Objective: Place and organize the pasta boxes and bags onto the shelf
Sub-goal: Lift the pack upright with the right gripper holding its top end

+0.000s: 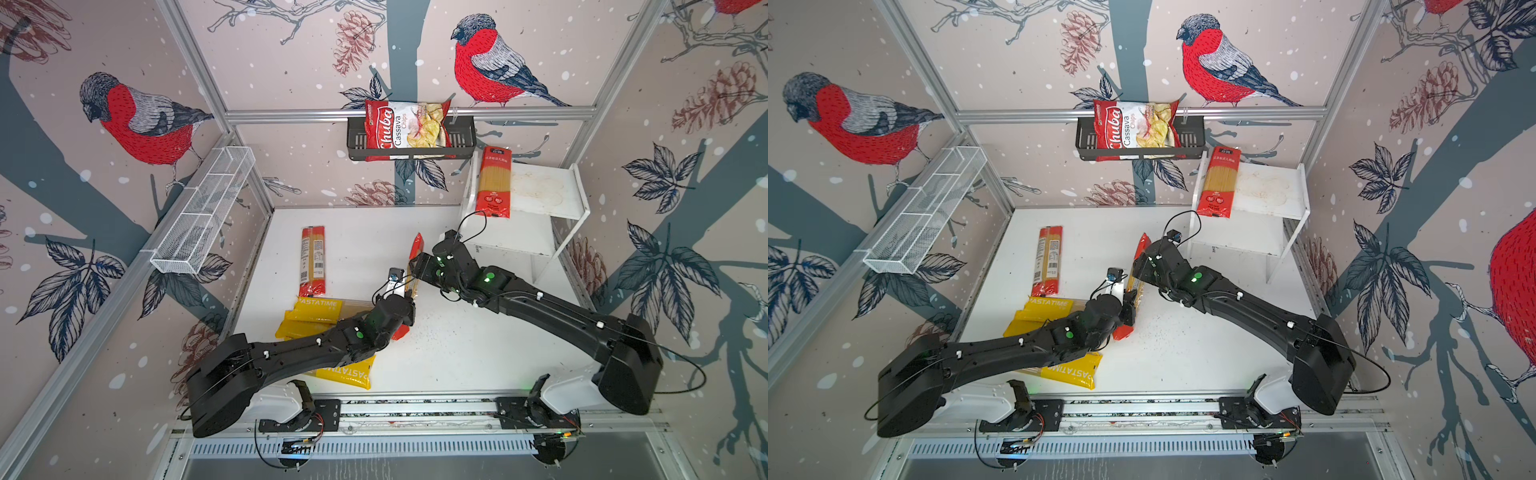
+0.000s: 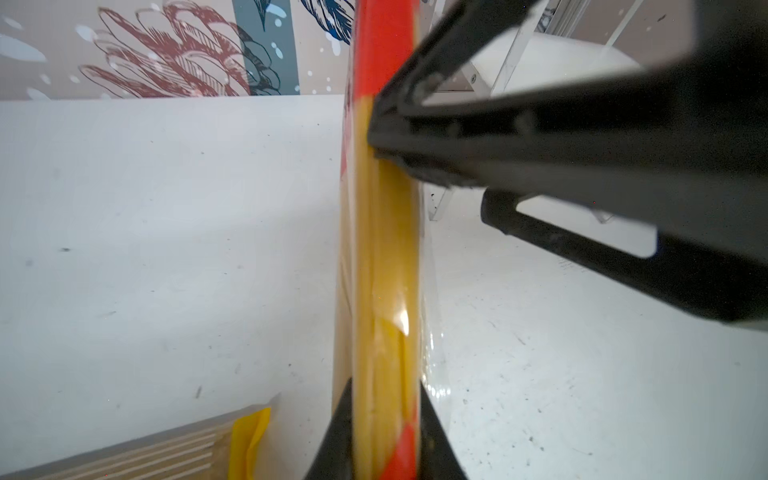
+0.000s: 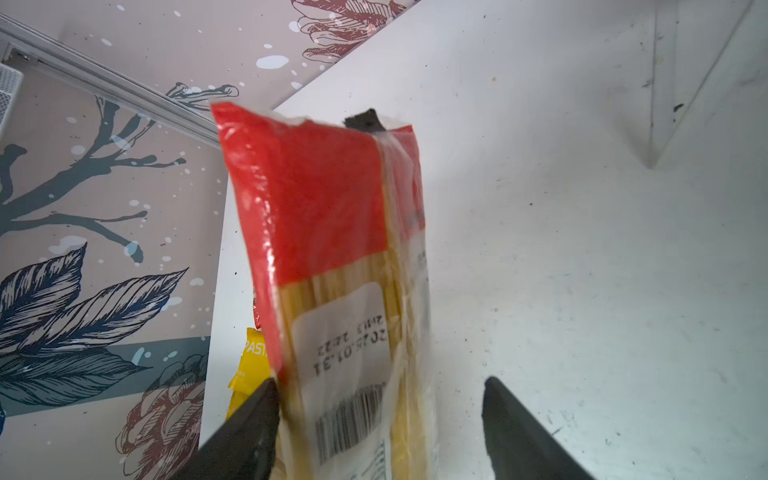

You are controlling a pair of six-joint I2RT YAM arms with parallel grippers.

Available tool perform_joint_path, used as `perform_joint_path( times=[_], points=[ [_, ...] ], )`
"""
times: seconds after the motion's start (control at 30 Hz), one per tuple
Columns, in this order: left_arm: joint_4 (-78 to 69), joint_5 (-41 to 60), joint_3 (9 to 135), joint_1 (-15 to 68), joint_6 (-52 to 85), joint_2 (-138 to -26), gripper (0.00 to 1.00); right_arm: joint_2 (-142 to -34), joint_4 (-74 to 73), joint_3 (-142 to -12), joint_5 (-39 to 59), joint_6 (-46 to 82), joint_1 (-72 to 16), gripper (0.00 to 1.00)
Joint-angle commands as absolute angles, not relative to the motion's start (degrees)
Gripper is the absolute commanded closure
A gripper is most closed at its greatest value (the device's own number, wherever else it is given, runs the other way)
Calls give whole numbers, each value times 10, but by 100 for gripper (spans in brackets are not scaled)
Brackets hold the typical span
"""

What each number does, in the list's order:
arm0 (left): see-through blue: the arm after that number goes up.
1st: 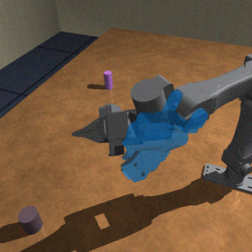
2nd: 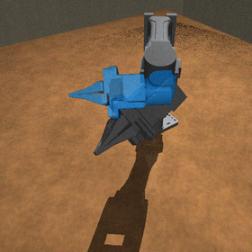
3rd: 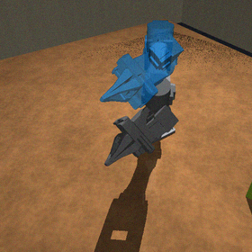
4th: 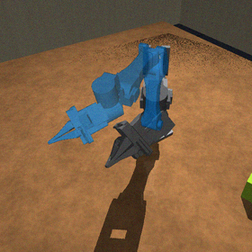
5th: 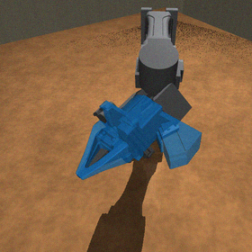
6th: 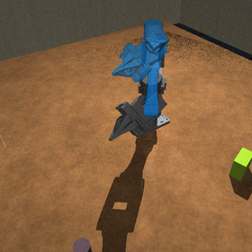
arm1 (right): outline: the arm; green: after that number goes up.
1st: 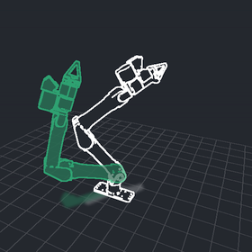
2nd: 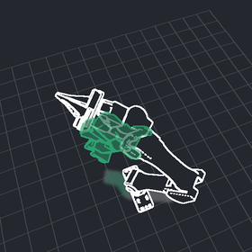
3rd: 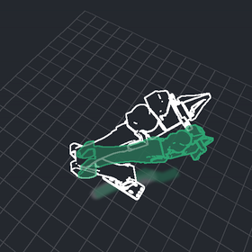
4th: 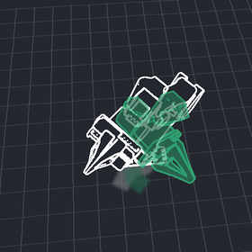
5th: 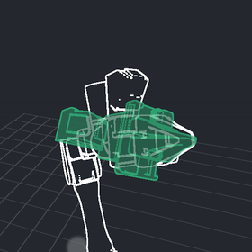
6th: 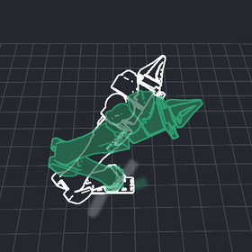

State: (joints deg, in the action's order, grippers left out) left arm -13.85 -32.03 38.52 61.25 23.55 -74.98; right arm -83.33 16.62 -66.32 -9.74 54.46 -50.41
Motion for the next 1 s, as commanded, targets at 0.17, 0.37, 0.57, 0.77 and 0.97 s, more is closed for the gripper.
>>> perform_joint_path(
  times=[0.17,0.37,0.57,0.77,0.97],
  points=[
    [-224,-489,437,676,101,-813,85,-868,162,-691,-64,566,-504,24],
    [-276,-510,424,697,62,-808,82,-866,127,-662,-37,577,-485,36],
    [-274,-526,416,697,63,-799,70,-842,84,-644,-38,562,-484,63],
    [-259,-509,410,696,71,-776,49,-812,0,-594,-48,545,-480,81],
    [-220,-449,402,685,92,-733,33,-789,-45,-573,-58,499,-457,88]
  ],
)
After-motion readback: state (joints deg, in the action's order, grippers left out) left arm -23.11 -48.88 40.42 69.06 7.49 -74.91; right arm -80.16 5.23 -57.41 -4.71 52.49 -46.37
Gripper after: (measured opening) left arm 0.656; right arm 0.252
